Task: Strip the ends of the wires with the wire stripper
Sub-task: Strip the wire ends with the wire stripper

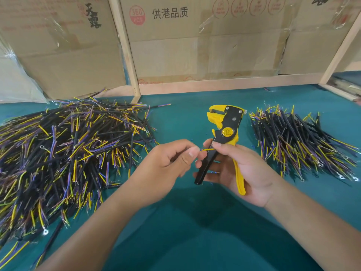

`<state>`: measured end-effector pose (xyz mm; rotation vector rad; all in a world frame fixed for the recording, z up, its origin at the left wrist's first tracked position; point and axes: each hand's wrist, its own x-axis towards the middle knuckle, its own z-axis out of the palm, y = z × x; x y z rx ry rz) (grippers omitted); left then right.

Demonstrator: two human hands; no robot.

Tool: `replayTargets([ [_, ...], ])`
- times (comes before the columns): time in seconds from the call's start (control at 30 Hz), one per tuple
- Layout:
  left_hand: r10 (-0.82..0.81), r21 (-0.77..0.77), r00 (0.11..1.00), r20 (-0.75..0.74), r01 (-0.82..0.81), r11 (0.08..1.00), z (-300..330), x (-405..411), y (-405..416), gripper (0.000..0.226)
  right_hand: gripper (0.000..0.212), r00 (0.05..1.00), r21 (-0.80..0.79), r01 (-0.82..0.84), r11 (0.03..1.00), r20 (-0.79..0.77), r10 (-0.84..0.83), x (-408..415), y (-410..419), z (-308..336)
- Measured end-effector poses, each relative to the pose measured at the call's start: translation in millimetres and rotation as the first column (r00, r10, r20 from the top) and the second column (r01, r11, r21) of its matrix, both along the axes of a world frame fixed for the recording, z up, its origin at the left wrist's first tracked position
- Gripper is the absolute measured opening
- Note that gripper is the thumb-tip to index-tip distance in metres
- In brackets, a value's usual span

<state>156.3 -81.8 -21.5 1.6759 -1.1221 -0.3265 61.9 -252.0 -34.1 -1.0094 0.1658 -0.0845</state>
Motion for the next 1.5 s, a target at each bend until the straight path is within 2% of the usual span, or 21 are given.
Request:
replayTargets([
  [0.2,-0.070,-0.102,0.982,-0.174,0.052,0.993,5.0,-8.7,-2.6,0.027,0.036,0.999,-0.016,-0.032,0.999,-0.019,0.031,2.0,1.7,-6.3],
  [0.37,-0.137,-0.121,0.964,-0.227,0.112,0.986,7.9,-12.2,-0.4,0.031,0.024,0.999,-0.031,-0.026,0.999,-0.037,0.025,3.5,3.2,-10.7],
  [0.5,-0.121,-0.081,0.963,-0.241,0.104,0.991,4.5,-9.7,-0.4,0.031,0.029,0.999,-0.062,-0.028,0.998,-0.044,0.025,3.1,3.5,-11.1],
  [0.6,-0.137,-0.060,0.953,-0.271,0.125,0.990,1.2,-8.2,0.0,0.031,0.016,0.997,-0.079,-0.053,0.995,-0.056,0.048,2.1,5.3,-11.1],
  [0.67,-0.128,-0.053,0.958,-0.256,0.118,0.992,1.8,-8.2,0.0,0.028,0.015,0.997,-0.074,-0.051,0.996,-0.061,0.047,1.3,4.8,-10.7],
  [0.87,-0.057,-0.095,0.995,-0.084,0.049,0.994,5.6,-6.6,2.2,0.021,0.021,0.998,-0.045,-0.011,0.999,-0.064,0.008,1.1,2.8,-8.0],
  [0.97,-0.023,-0.092,0.995,-0.099,0.013,0.996,5.5,-5.0,1.7,0.015,0.029,0.997,-0.036,-0.006,0.999,-0.076,0.004,0.8,4.4,-6.3],
  [1.07,-0.027,-0.135,0.994,-0.106,0.012,0.991,3.6,-5.5,-0.3,0.018,0.019,0.998,-0.027,-0.045,0.999,-0.034,0.044,-0.3,6.9,-4.0],
  [1.2,0.025,-0.153,0.995,-0.095,-0.039,0.988,1.2,-4.5,-2.3,0.013,0.030,0.999,-0.011,-0.042,0.999,-0.001,0.042,-2.0,6.5,-2.2],
  [1.3,0.054,-0.162,0.997,-0.046,-0.061,0.985,1.1,-1.1,-1.2,0.010,0.029,0.999,-0.007,-0.045,0.999,0.006,0.046,-2.7,6.5,-0.1],
  [1.5,0.025,-0.142,1.000,-0.006,-0.025,0.990,-0.8,-2.6,-2.8,0.013,0.034,0.999,-0.019,-0.035,0.999,0.031,0.035,-2.6,6.1,3.8],
])
